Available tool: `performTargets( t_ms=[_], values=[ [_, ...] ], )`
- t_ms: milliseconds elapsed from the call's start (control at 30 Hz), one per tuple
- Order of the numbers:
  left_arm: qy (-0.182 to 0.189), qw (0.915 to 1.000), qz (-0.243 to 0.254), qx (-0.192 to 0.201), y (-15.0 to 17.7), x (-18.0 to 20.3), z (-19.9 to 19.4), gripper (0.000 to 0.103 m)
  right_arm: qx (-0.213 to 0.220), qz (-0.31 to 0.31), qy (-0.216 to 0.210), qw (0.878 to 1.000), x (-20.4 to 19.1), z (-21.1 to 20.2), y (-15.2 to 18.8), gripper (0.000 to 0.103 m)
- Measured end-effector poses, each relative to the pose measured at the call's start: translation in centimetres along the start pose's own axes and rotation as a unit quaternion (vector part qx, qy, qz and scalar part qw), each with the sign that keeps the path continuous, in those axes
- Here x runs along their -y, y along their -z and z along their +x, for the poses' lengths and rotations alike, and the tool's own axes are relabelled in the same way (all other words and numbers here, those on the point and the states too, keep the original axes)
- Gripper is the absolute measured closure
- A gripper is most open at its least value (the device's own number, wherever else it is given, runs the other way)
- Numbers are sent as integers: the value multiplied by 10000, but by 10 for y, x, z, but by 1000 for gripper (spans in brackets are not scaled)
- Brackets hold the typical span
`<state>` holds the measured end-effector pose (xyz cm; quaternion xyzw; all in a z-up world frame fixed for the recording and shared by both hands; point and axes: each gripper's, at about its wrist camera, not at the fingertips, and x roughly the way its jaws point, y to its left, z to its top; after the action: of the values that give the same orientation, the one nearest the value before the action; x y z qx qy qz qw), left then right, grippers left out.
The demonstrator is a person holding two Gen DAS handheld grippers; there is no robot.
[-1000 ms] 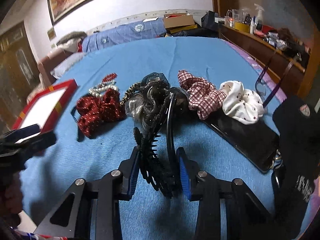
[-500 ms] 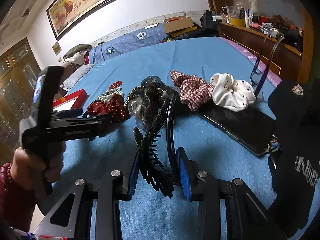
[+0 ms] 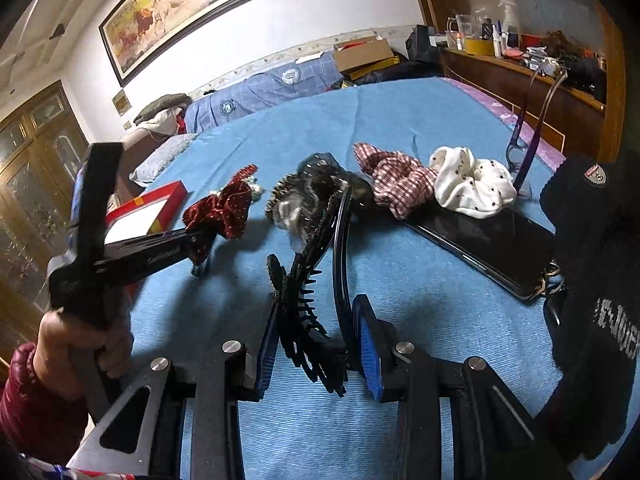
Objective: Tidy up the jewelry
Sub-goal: 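Grasp the red polka-dot scrunchie with the left tool while the right tool holds the clip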
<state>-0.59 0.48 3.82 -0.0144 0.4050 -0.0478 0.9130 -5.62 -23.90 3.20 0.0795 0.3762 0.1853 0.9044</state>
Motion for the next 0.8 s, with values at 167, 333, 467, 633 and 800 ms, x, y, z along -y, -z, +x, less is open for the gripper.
performTargets(
  t_ms=[167,333,467,633,800],
  values=[
    [61,9992,-36,384,19,-7,-46,90,126,-118,-97,9998,-17,-7,2,64],
    [-67,9978,-46,657,42,-17,-80,90,148,-252,-233,9993,-37,-6,9,64],
    [-63,9976,-156,676,52,-31,-93,90,130,-371,-303,9988,-52,-7,10,64],
    [-124,9965,-347,745,60,-51,-104,90,151,-576,-336,9977,-69,-8,7,64],
    [-165,9951,-544,807,63,-73,-111,90,90,-738,-338,9967,-82,-6,4,63]
  ],
)
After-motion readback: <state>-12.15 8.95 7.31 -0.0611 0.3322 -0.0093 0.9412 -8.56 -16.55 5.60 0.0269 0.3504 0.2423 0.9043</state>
